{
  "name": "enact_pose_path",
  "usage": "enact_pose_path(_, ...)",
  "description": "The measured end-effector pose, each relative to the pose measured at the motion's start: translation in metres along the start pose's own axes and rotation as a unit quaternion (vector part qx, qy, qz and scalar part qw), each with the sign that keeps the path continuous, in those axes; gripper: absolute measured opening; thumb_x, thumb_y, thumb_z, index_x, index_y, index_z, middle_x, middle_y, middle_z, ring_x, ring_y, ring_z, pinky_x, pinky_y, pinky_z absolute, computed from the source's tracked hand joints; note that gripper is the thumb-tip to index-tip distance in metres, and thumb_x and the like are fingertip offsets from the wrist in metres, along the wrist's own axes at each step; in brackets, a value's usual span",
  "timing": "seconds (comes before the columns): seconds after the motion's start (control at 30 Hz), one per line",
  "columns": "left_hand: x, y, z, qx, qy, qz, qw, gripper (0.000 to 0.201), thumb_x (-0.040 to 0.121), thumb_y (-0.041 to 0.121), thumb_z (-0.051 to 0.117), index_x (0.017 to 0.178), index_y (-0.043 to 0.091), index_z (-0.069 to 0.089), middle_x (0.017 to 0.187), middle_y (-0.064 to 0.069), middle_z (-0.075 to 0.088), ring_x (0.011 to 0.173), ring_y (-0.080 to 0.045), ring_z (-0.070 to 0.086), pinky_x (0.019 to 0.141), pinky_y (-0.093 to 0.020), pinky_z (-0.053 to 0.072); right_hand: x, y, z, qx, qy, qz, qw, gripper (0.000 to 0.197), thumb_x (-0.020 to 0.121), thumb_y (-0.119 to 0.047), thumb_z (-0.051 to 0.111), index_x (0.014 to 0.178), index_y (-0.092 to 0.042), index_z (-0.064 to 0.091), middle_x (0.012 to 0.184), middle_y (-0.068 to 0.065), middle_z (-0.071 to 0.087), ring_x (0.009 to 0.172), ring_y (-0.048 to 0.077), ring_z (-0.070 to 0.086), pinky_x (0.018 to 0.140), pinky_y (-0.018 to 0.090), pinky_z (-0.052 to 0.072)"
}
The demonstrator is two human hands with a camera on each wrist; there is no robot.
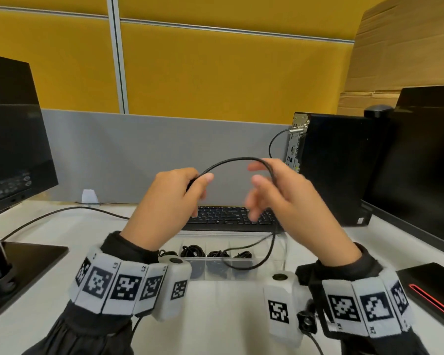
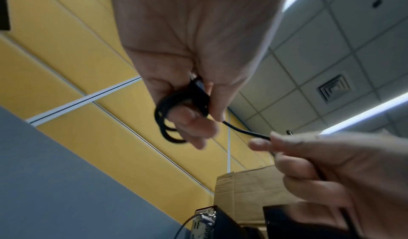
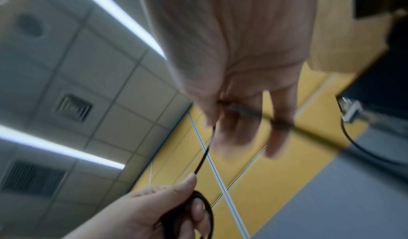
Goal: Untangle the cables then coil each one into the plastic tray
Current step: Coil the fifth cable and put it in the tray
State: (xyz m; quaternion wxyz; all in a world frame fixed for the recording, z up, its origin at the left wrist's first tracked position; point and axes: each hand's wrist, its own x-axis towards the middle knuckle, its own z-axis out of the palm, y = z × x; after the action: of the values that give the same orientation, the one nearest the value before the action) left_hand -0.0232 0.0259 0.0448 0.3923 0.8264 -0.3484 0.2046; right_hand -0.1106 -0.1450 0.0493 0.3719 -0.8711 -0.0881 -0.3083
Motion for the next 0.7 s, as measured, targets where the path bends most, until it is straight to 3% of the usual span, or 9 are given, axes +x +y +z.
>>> enact_pose_path(0.07,-0.001,0.004,-0.004,-0.112,-0.065,-0.009,0.992,0.039,0.096,0.033,0.044,0.069,0.010,0.061,0.049,-0.004,0.062,0.050,-0.011,0.055,0.063,-0.020,0.045,0.004,0.009,-0.004,0.026,0.090,0.006,0.996,0.022,0.100,-0.024,0.038,0.103,-0.022,0.060,0.054,-0.007,0.048,0.044,0.005,0.049,0.050,0.021,0.041)
enact_pose_path(0.17,-0.007,0.020,-0.011,-0.375,-0.152,0.004,0.914,0.039,0.094,0.029,0.047,0.065,0.009,0.064,0.050,-0.004,0.062,0.052,-0.012,0.055,0.060,-0.018,0.047,0.008,0.023,-0.002,-0.027,0.141,0.003,0.990,0.024,0.100,-0.027,0.035,0.105,-0.027,0.059,0.058,-0.013,0.051,0.053,0.003,0.049,0.049,0.016,0.034)
enact_pose_path(0.27,-0.011,0.034,-0.013,-0.584,-0.125,0.017,0.802,0.034,0.086,0.025,0.048,0.069,0.010,0.073,0.064,-0.007,0.068,0.060,-0.013,0.064,0.062,-0.018,0.051,0.006,0.029,0.011,-0.098,0.013,0.017,0.995,0.023,0.100,-0.034,0.033,0.108,-0.038,0.055,0.080,0.006,0.065,0.069,0.017,0.059,0.063,0.032,0.044)
enact_pose_path(0.33,-0.007,0.033,-0.008,-0.638,-0.074,0.018,0.766,0.032,0.086,0.017,0.043,0.082,0.002,0.071,0.081,-0.011,0.072,0.075,-0.017,0.070,0.067,-0.019,0.053,0.002,0.019,0.018,-0.113,-0.134,0.019,0.984,0.025,0.100,-0.036,0.036,0.111,-0.038,0.058,0.083,-0.015,0.065,0.078,0.001,0.059,0.072,0.024,0.046)
enact_pose_path(0.4,0.000,0.023,0.000,-0.604,0.007,-0.001,0.797,0.027,0.091,0.015,0.042,0.094,-0.001,0.064,0.090,-0.011,0.073,0.089,-0.020,0.070,0.075,-0.020,0.053,-0.002,0.003,0.019,-0.093,-0.237,0.011,0.967,0.027,0.099,-0.035,0.039,0.112,-0.033,0.062,0.074,-0.030,0.059,0.075,-0.013,0.054,0.071,0.010,0.040)
enact_pose_path(0.43,0.004,0.015,0.004,-0.556,0.047,-0.007,0.830,0.024,0.094,0.015,0.042,0.097,0.001,0.062,0.091,-0.009,0.073,0.092,-0.019,0.070,0.077,-0.021,0.053,-0.004,-0.002,0.016,-0.091,-0.253,-0.003,0.963,0.026,0.099,-0.034,0.040,0.110,-0.032,0.064,0.068,-0.026,0.059,0.068,-0.009,0.054,0.066,0.011,0.040)
enact_pose_path(0.53,0.008,-0.008,0.013,-0.240,0.130,0.032,0.961,0.021,0.097,0.023,0.046,0.096,0.011,0.063,0.090,0.005,0.072,0.091,-0.009,0.068,0.082,-0.027,0.051,-0.009,-0.014,0.004,-0.087,-0.214,-0.058,0.971,0.019,0.096,-0.035,0.047,0.095,-0.031,0.066,0.077,-0.007,0.066,0.068,0.009,0.057,0.069,0.031,0.048)
enact_pose_path(0.63,0.004,-0.007,0.015,-0.131,-0.010,0.018,0.991,0.038,0.096,0.037,0.040,0.088,0.010,0.066,0.077,0.004,0.071,0.078,-0.005,0.067,0.076,-0.026,0.048,-0.008,-0.017,-0.001,-0.067,-0.036,-0.116,0.990,0.017,0.093,-0.029,0.055,0.079,-0.029,0.064,0.063,-0.016,0.059,0.057,0.005,0.051,0.056,0.015,0.035)
enact_pose_path(0.7,-0.001,0.006,0.011,-0.288,-0.164,-0.017,0.943,0.055,0.093,0.046,0.032,0.081,0.004,0.065,0.070,-0.009,0.071,0.070,-0.015,0.067,0.071,-0.024,0.049,-0.004,-0.013,0.001,-0.049,0.093,-0.128,0.986,0.014,0.092,-0.026,0.056,0.082,-0.026,0.066,0.068,-0.017,0.062,0.060,0.006,0.054,0.056,0.014,0.035)
